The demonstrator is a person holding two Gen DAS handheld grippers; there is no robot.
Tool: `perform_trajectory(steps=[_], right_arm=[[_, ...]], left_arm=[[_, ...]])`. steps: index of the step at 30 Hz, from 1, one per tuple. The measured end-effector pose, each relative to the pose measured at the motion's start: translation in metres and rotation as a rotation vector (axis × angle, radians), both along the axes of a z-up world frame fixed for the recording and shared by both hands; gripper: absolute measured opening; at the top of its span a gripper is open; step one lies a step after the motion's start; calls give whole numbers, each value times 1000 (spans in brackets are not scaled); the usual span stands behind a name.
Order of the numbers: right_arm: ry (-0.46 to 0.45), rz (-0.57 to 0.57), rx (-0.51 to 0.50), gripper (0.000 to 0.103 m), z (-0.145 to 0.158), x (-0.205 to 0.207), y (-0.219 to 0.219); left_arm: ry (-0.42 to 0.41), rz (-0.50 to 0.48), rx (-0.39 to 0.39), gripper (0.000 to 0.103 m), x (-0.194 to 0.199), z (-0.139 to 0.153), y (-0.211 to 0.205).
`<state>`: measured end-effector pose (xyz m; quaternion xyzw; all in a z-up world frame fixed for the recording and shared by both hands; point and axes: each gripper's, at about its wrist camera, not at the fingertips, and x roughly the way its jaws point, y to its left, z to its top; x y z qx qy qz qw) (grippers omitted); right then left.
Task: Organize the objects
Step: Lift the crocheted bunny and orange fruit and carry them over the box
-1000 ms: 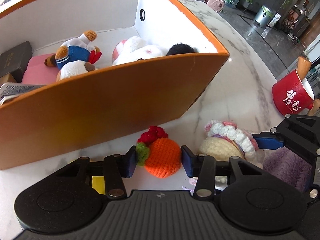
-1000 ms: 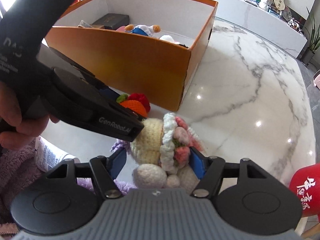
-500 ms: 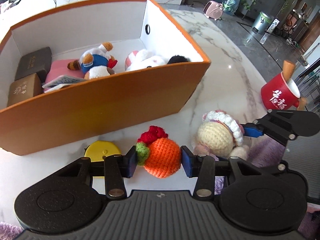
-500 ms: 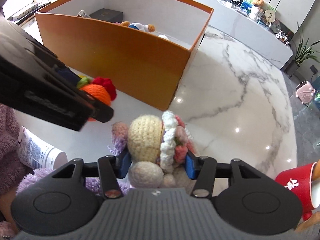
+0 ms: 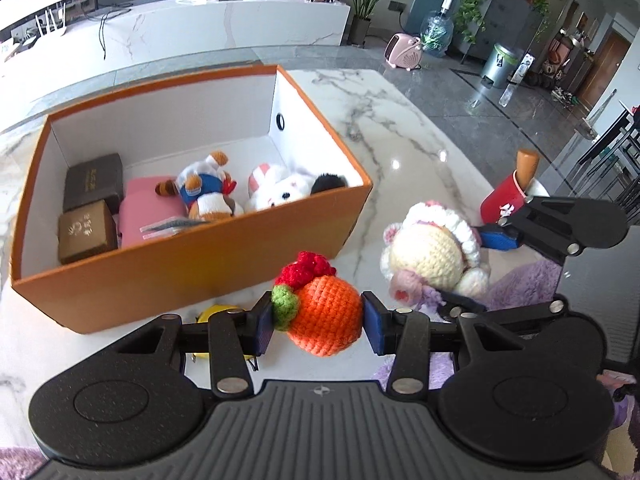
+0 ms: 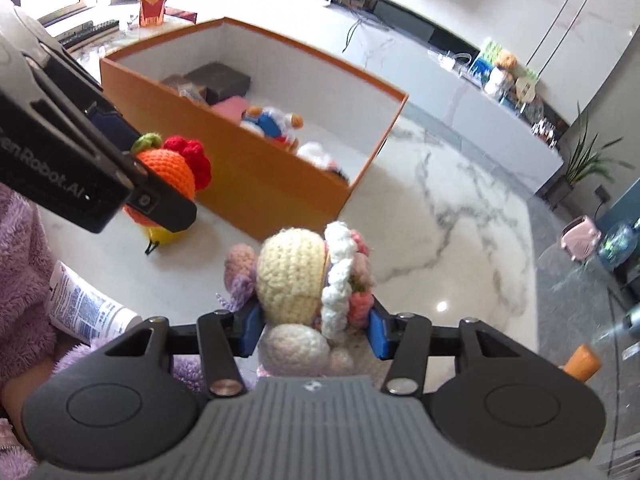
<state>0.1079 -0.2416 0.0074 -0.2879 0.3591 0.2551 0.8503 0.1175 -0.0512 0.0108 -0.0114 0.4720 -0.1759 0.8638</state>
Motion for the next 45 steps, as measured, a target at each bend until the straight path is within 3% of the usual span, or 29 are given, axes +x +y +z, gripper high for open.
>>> perform_trajectory(steps=[8, 15, 29, 45], right_arm=[[-170, 66, -22, 53, 59, -4, 10], [-265, 164, -103, 53, 73, 15, 39], [-308, 328, -239, 53, 49, 83, 93], [-336, 519, -353, 54, 7, 130, 143]], left_arm=[[-111, 5, 5, 52, 11, 43, 15], [-148, 34, 22, 52, 34, 60, 32], [-93, 87, 59, 52, 96, 37, 60], [-16, 138, 68, 52, 144, 4, 89]])
